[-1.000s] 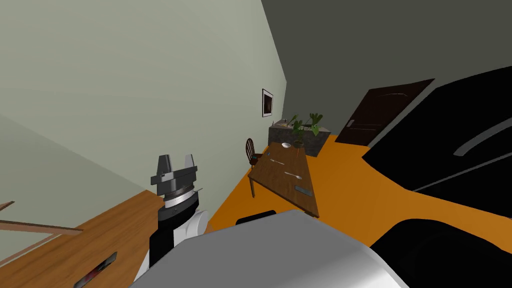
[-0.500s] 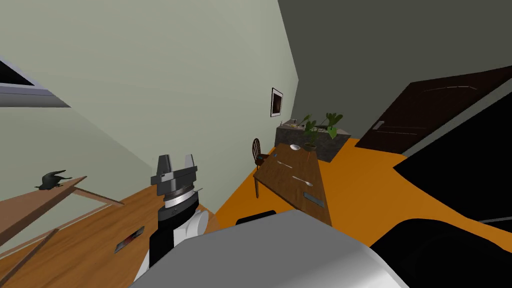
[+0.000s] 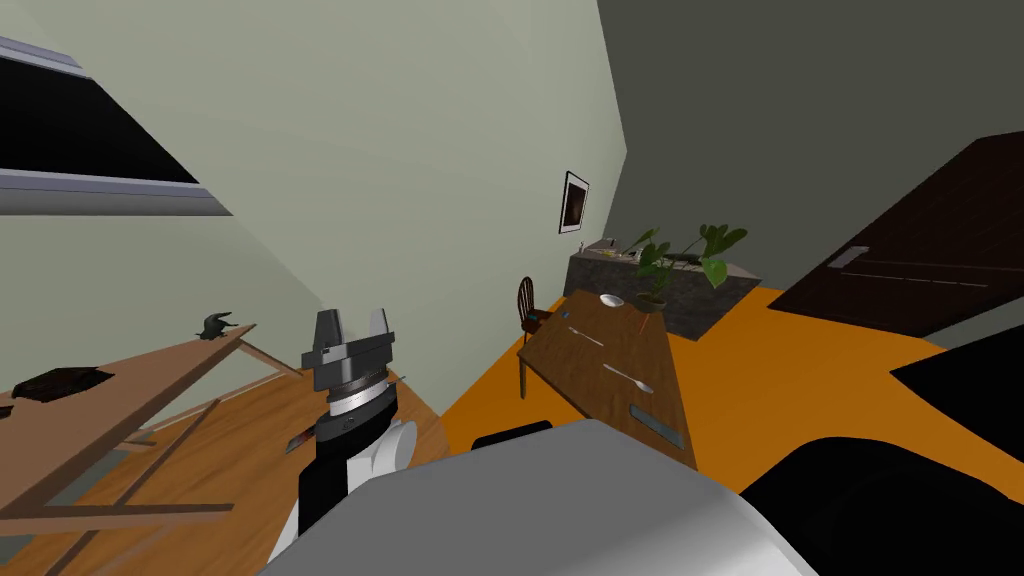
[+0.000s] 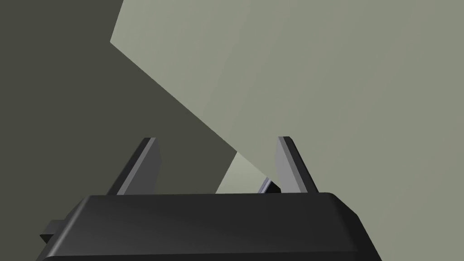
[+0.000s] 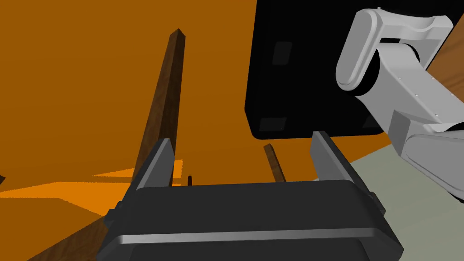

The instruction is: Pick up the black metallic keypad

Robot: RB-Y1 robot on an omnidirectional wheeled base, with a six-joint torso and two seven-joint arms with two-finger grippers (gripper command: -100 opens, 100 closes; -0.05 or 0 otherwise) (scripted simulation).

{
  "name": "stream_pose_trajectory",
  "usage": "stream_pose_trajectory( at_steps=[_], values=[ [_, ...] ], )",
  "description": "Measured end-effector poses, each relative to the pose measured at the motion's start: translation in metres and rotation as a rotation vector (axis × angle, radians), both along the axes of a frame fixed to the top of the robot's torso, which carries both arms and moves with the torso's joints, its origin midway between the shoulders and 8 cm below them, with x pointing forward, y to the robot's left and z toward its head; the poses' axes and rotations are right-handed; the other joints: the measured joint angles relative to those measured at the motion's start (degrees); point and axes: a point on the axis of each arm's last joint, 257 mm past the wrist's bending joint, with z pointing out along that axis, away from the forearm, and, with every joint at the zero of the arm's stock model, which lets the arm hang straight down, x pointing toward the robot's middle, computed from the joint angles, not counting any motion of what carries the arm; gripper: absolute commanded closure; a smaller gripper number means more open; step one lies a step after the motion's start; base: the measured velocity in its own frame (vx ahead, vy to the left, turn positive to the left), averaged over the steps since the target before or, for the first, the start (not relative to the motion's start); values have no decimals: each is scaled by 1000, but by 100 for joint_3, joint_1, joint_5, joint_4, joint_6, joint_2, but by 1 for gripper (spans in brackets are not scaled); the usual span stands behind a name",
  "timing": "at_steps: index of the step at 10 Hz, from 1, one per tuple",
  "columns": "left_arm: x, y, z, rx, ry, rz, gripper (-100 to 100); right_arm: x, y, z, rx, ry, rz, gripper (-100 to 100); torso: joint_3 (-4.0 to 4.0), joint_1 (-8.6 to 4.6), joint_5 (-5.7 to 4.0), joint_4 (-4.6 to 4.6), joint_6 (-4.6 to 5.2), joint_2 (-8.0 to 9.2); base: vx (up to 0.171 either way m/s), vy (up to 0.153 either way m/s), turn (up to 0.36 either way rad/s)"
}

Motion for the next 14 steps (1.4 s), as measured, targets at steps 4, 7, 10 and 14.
stream_pose_trajectory(
  at_steps=[4,7,10,14],
  values=[
    [0,0,0,0,0,0,0,-19,-31,8,-50,41,48,-100,6,-2,-1,2,2,10,28,7,175],
    [0,0,0,0,0,0,0,-38,-81,26,-115,94,140,-100,-5,-9,-1,-1,-8,-10,64,-6,425],
    [0,0,0,0,0,0,0,-43,-118,43,-169,128,203,-100,-1,-2,-1,0,-1,-1,36,-10,121],
    [0,0,0,0,0,0,0,-43,-145,56,-199,143,254,-100,2,-3,-2,1,5,3,26,-12,126]
  ],
)
